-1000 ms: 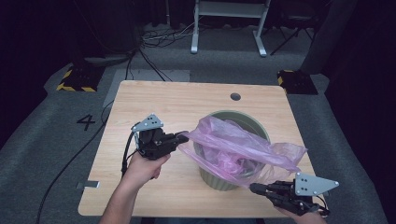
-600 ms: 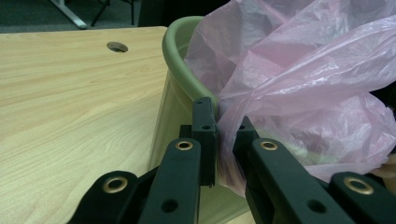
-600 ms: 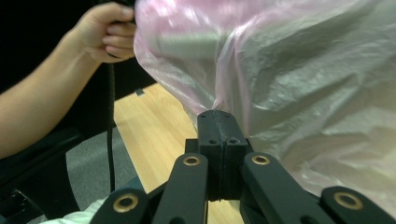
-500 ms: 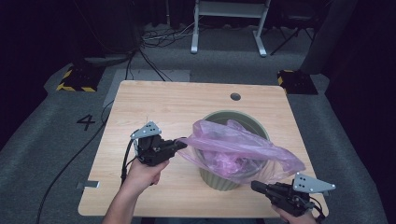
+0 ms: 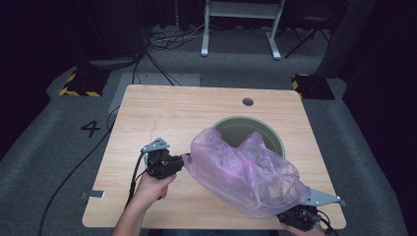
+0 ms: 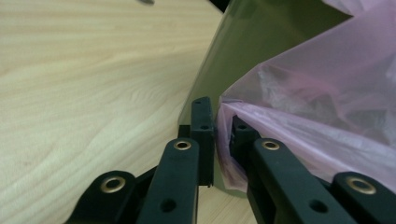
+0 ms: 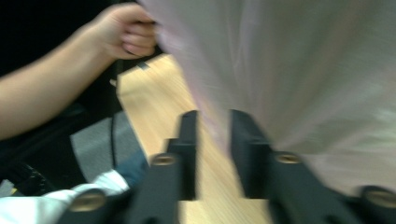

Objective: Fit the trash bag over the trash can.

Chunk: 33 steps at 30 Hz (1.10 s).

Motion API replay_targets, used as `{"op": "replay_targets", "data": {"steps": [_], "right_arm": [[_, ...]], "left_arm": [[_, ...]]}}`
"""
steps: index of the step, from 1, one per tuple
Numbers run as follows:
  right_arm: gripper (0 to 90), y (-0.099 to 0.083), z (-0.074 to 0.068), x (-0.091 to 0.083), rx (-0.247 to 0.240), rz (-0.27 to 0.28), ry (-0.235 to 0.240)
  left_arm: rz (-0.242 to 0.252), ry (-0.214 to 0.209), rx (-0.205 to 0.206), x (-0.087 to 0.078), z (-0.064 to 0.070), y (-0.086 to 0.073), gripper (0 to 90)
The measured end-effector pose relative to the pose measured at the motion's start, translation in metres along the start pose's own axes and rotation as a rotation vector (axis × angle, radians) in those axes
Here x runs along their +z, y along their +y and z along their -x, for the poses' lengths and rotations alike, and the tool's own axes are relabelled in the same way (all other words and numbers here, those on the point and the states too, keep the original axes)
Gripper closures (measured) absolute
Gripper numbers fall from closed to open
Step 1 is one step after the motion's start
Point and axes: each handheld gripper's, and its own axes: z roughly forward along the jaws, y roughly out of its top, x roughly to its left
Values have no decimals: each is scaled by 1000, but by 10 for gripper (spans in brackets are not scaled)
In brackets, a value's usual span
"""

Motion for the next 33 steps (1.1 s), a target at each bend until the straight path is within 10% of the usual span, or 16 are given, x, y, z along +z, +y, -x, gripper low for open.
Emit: {"op": "replay_targets", "data": {"steps": [11,18,28,33], "right_arm": [[420,18,-38,-40,-156,110,91],[389,44,-54,-81,-253,250,-56],[335,54,-35,-109,-246,361,-301],[322,58,-29,-98,-268,303,-377]], "left_arm": [[86,-91,158,-37,13,5,563],[111,-97,328,-65,38,9,235],[196,-97,519,-82,84,16,220],[156,-109,641,-64,106,9,199]]}}
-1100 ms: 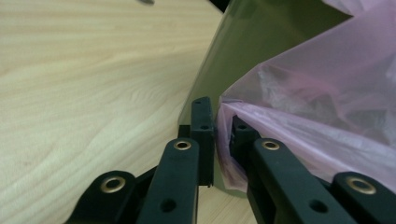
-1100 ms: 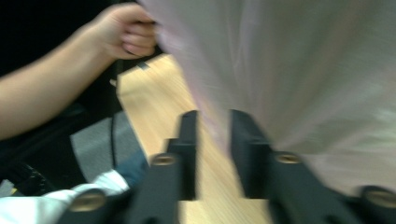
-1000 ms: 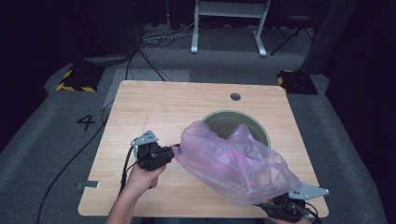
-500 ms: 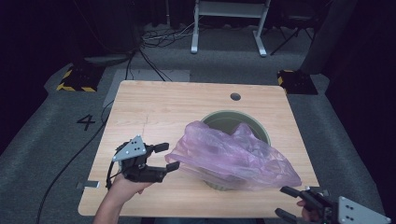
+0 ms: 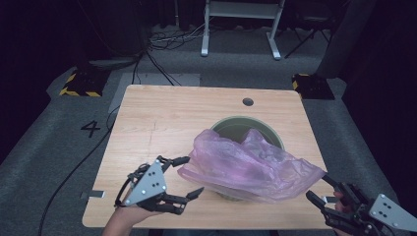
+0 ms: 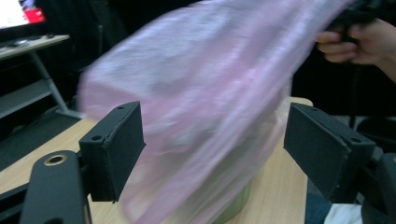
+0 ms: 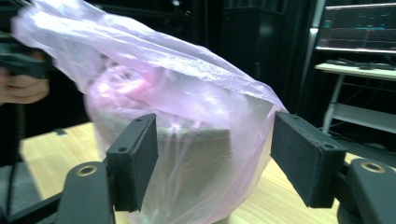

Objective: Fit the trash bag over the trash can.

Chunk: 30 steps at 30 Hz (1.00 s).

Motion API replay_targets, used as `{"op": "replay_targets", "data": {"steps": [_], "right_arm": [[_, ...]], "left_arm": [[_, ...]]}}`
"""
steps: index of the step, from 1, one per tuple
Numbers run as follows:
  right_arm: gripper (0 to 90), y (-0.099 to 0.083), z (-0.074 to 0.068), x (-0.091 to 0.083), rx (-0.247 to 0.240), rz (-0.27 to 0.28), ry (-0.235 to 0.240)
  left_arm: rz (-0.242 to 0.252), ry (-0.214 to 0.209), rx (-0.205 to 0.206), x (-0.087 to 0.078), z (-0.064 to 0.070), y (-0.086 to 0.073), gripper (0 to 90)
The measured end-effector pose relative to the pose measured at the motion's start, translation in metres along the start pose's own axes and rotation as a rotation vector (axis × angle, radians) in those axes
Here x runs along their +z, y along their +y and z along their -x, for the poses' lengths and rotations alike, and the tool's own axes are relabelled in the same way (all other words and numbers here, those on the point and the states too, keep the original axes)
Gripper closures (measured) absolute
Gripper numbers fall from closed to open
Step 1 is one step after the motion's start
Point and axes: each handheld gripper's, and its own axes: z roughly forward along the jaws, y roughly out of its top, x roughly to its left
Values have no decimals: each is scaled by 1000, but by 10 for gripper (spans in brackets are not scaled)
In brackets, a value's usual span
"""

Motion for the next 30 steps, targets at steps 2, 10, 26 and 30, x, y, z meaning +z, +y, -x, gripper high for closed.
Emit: {"op": "replay_targets", "data": {"steps": [2,10,26,30], "right_arm": [[314,1,1,6,-21,-26,-43],[302,3,21,9,36,-15,-82],[865,-1,37,40,148,-74,17],[900,1,48,58,191,-95,-32]], "left_arm": [[-7,-16,29,8,7,2,199],[-40,-9,67,31,17,9,200],[-10,151,-287,46,-37,26,896],[26,189,-403,51,-74,21,896]]}}
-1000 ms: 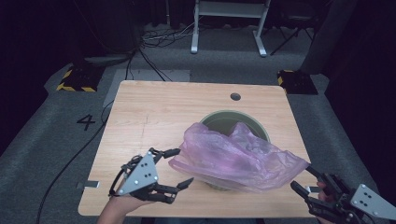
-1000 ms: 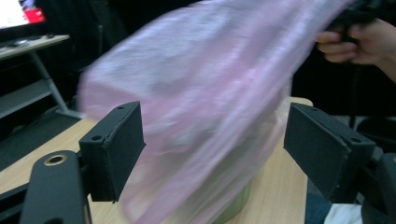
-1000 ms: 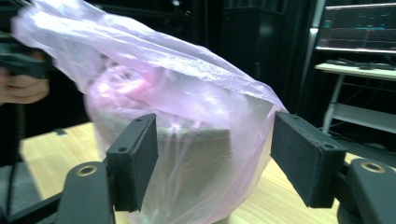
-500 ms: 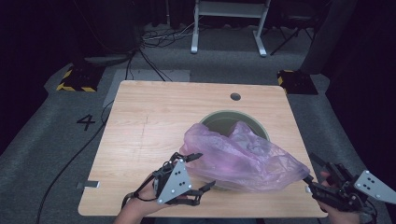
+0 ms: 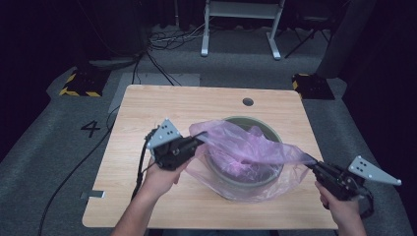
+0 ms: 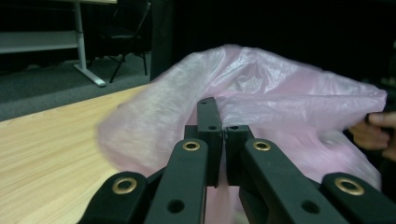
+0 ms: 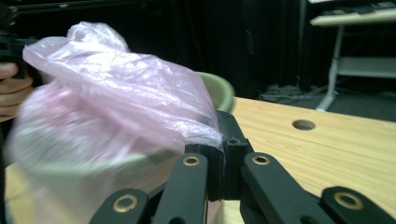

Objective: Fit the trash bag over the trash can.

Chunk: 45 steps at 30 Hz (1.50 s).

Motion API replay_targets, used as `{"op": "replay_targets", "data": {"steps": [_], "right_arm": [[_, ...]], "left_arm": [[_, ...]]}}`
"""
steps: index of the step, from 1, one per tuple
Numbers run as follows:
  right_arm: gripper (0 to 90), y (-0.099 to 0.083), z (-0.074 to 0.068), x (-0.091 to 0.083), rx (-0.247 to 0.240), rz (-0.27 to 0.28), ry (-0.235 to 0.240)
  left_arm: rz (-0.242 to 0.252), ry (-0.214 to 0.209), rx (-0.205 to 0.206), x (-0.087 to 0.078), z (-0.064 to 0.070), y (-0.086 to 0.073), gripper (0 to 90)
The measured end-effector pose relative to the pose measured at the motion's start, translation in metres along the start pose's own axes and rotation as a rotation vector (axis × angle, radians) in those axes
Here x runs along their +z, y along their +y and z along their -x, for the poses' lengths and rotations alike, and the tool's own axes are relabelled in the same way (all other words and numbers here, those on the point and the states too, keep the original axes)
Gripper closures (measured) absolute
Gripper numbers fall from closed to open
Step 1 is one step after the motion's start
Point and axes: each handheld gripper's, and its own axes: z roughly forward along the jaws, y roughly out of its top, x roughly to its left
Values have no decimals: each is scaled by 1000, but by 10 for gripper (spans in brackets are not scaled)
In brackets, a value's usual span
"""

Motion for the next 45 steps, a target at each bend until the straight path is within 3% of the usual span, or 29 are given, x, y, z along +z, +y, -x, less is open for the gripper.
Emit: {"op": "replay_targets", "data": {"steps": [3,5,7,9,11,14,16,18,22,24,33,38,39,41,42,43,45], "right_arm": [[900,5,10,18,23,-39,-58],[900,7,16,29,40,-58,-66],[900,8,22,39,44,-56,-100],[900,8,27,46,46,-54,-120],[900,6,32,53,45,-51,-135],[900,0,38,61,66,-51,-133],[900,-4,40,64,76,-37,-126],[900,-9,43,66,80,-18,-107],[900,-14,49,68,96,-7,-80],[900,-15,50,70,94,5,-64],[900,-9,48,76,80,-8,-94],[900,-5,49,82,86,-29,-123],[900,-5,50,85,89,-36,-134],[900,-4,51,91,110,-56,-142],[900,-5,52,95,120,-73,-150],[900,-6,53,98,130,-87,-160],[900,-10,54,103,148,-110,-169]], "left_arm": [[-28,62,15,15,-15,4,897],[-55,101,23,24,-22,5,897],[-56,105,19,33,-30,5,897],[-46,106,59,41,-35,4,897],[-39,117,65,47,-40,3,898],[-17,47,93,55,-50,-3,897],[3,-47,84,55,-56,-5,897],[17,-110,56,53,-62,-5,897],[17,-167,47,51,-68,-5,897],[12,-157,39,50,-71,-5,897],[-1,-85,18,53,-77,-6,897],[-27,15,-7,56,-82,-8,897],[-35,26,-22,58,-84,-9,897],[-62,86,-52,63,-89,-11,897],[-77,87,-71,66,-92,-13,897],[-116,119,-83,70,-94,-16,897],[-153,118,-90,75,-96,-23,897]]}}
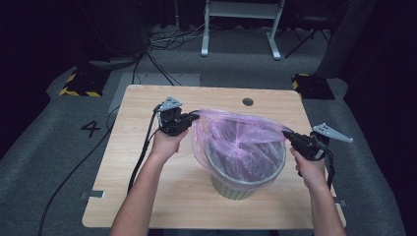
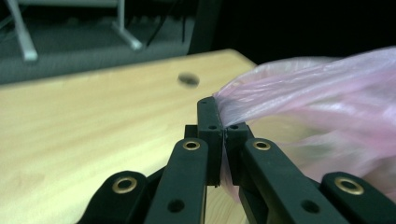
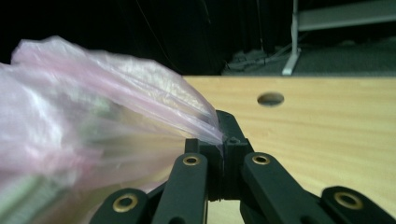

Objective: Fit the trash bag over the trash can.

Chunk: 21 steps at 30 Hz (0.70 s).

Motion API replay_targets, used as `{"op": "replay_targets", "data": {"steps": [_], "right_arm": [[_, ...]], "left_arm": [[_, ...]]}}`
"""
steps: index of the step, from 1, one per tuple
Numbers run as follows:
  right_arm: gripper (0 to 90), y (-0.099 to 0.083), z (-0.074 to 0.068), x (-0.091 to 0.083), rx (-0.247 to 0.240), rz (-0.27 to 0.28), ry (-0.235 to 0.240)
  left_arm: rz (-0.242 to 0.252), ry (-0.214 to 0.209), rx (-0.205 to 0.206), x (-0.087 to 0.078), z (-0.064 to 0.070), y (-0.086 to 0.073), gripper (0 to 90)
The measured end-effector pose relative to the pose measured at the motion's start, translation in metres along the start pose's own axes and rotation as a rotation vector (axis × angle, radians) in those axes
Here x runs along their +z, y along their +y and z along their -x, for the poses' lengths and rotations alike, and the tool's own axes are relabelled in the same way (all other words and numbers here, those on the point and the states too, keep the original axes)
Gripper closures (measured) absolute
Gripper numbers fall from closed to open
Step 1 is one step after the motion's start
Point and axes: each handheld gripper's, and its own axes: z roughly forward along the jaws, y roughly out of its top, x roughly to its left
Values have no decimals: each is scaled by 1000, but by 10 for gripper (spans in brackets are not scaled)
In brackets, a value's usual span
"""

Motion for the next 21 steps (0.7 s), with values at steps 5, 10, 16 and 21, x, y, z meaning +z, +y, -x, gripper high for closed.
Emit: {"op": "replay_targets", "data": {"steps": [5,10,16,21], "right_arm": [[900,-20,2,9,23,-53,13],[900,-34,-4,20,31,-91,32],[900,-39,3,33,44,-146,-11],[900,-56,15,30,87,-188,-39]], "left_arm": [[-51,-25,-19,12,-3,-28,895],[-86,-33,-21,23,4,-46,895],[-121,7,-89,33,-9,-47,896],[-180,11,-120,33,-17,-70,895]]}}
